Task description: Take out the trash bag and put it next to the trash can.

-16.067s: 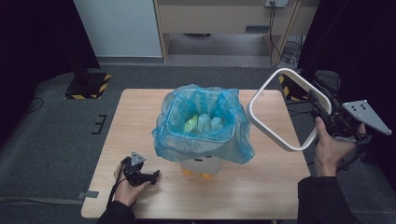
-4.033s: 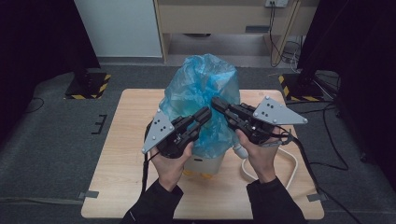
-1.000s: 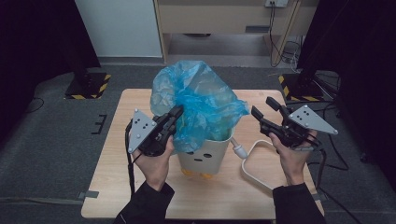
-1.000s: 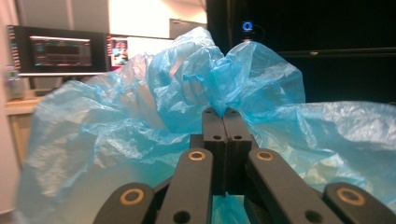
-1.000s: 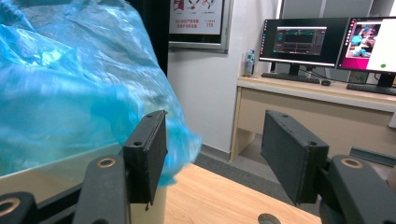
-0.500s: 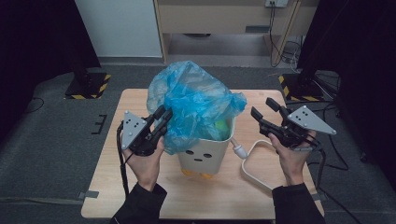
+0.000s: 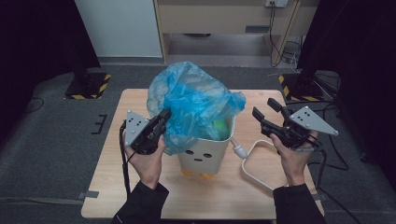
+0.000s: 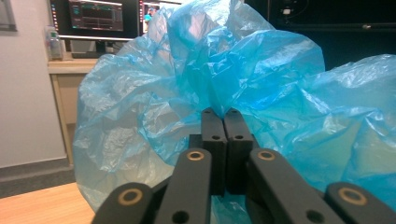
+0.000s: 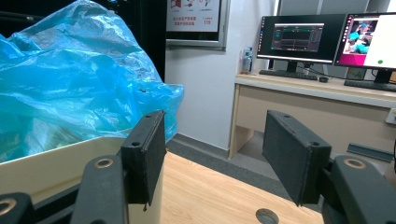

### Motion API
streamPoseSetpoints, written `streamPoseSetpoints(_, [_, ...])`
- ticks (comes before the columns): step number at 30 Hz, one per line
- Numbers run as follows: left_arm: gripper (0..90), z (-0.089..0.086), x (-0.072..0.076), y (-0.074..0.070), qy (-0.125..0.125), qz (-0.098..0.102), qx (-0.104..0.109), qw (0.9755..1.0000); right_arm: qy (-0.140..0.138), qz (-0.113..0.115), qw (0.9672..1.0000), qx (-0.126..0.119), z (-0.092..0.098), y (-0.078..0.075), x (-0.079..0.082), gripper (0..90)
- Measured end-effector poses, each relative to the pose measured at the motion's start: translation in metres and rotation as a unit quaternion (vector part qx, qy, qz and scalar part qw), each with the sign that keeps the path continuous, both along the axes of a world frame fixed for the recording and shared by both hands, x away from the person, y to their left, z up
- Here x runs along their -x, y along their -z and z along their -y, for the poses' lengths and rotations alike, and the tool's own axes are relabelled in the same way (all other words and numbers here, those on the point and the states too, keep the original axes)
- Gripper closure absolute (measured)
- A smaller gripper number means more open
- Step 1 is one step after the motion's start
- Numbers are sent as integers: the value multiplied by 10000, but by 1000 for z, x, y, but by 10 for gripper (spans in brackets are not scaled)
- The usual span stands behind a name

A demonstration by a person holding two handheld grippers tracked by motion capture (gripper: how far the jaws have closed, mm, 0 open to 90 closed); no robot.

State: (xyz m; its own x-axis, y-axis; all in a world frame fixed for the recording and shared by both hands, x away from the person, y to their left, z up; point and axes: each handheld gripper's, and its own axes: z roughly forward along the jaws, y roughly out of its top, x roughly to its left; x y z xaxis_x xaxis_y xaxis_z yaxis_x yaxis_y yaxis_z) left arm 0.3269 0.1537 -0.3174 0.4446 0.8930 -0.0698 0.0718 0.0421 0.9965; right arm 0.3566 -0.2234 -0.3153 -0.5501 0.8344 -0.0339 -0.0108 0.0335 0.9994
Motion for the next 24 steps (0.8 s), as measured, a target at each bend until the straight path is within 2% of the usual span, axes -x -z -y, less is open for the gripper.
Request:
streamPoseSetpoints(4, [900, -1, 0, 0, 15, -13, 91, 10000, 9, -3, 10000, -30, 2, 1, 0, 394])
streamPoseSetpoints(8, [900, -1, 0, -4, 98, 58, 147, 9998, 29, -18, 10000, -60, 4, 3, 0, 396])
streamPoseSetpoints(13, [900, -4, -2, -16, 338, 249, 266, 9988, 89, -33, 9999, -90, 9, 6, -1, 396])
streamPoseSetpoints(16, [900, -4, -4, -23, 559, 317, 394, 9972, 136, -26, 9999, -92, 13, 8, 0, 397])
streamPoseSetpoints(24, [900, 0, -9, -44, 729, 533, 425, 9950, 264, -87, 9995, -116, 24, 15, 0, 399])
